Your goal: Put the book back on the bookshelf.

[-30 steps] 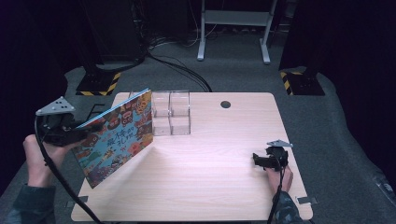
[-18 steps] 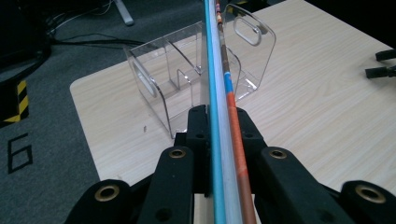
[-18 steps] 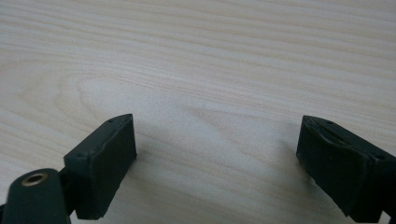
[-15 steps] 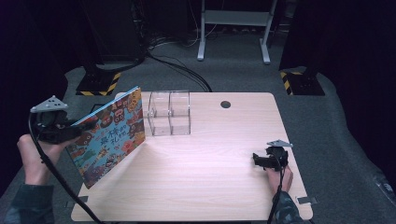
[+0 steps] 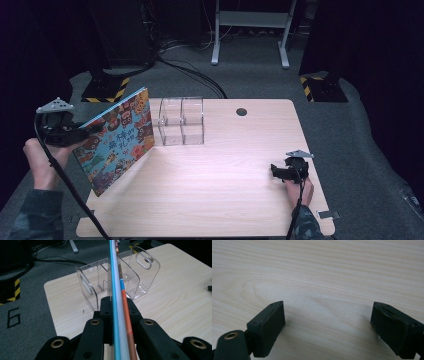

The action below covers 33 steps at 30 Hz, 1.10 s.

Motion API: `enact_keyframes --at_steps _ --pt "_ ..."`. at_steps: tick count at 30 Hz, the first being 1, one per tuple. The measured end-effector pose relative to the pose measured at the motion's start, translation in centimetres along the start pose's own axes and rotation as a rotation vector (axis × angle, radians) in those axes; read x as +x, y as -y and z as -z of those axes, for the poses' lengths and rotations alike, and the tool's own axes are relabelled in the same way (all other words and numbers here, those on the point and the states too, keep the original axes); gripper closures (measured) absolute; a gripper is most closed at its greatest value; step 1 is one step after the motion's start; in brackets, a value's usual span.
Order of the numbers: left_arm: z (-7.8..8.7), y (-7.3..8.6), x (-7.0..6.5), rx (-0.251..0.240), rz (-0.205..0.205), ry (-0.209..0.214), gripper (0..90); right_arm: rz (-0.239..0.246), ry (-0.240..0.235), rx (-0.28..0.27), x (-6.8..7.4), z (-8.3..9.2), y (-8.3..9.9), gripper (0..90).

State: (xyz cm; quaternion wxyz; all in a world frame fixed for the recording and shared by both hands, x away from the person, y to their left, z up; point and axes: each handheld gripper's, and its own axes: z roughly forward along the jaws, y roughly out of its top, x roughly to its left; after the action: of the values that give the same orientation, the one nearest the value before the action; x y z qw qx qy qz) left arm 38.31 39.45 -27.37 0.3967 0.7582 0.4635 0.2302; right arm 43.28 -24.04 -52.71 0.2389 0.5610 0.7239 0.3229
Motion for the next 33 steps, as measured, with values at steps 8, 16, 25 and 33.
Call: enact_keyframes --at_steps 8,16,25,33 --pt "-0.9 -0.5 -0.1 -0.021 0.017 -0.015 80.9 0.000 0.000 -0.001 0.0 0.0 0.0 11.6" --pt "-1.7 -0.9 0.1 -0.052 0.051 -0.037 80.9 0.001 -0.001 0.000 0.0 0.0 0.0 11.6" --pt "-3.0 -1.4 0.1 -0.066 0.071 -0.042 80.8 0.000 0.000 -0.001 0.0 0.0 0.0 11.7" --pt "-4.2 -1.9 -0.1 -0.083 0.082 -0.059 80.8 0.001 -0.001 -0.001 0.0 0.0 0.0 11.9"
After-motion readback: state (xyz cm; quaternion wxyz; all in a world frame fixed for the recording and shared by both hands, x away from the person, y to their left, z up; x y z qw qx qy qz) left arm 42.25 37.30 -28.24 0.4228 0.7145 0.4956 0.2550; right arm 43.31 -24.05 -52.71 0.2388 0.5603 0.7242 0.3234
